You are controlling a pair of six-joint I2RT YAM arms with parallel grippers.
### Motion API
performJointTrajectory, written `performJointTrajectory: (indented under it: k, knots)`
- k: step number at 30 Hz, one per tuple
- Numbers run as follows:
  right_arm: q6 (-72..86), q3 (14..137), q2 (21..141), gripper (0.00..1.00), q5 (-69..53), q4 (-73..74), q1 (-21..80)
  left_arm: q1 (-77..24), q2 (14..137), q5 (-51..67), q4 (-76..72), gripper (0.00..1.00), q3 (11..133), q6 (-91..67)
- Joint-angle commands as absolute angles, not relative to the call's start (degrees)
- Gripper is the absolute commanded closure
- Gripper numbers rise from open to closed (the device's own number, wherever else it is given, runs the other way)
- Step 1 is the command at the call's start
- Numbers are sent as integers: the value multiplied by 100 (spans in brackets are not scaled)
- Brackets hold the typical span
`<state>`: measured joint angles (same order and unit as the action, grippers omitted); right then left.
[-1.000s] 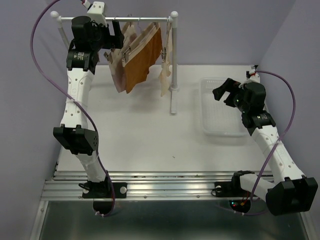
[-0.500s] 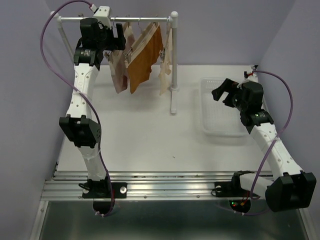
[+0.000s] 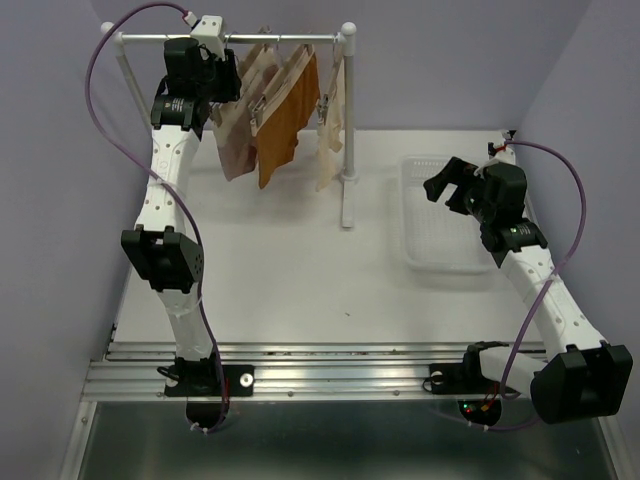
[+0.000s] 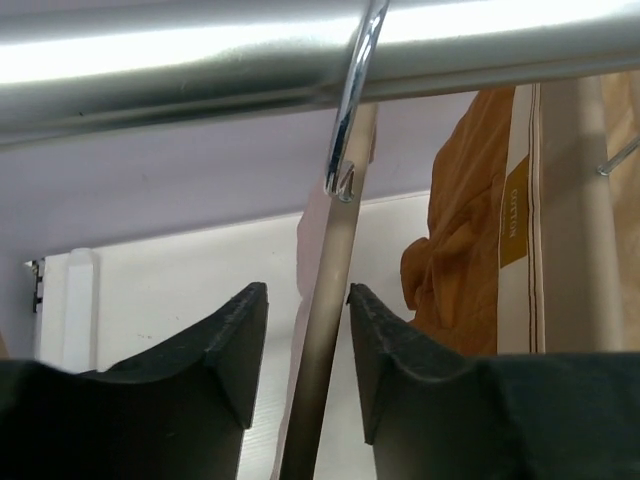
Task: Remove the underwear clipped to the hanger
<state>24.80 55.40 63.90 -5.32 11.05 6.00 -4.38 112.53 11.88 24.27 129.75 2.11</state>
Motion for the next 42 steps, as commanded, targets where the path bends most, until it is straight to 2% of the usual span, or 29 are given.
performJointTrajectory:
  k: [1,2,4,5,7,8,9,42]
  knots:
    - [2373,5730,6275,0,-448,870,589,-404,11224,1178,2162,54,13324,360]
    - [2373,5730,6267,0,-440,870,589,-404,11215,1178,2145,61,13324,369]
    - [2364,5730,6249,0,-422,870,589,-404,11215,1178,2145,66,13316,430]
    - [2364,5730,6232,0,-413,879,589,-413,11215,1178,2136,74,13307,457]
    - [2364,5730,6214,0,-396,870,589,-413,11206,1204,2136,82,13289,509]
    - [2364,5722,6214,0,-396,879,589,-413,11197,1204,2153,88,13280,571]
    - [2364,5730,6205,0,-378,879,589,-413,11197,1161,2171,100,13289,597]
    - [2356,5643,6003,0,-439,870,589,-475,9809,1090,1248,100,12042,589]
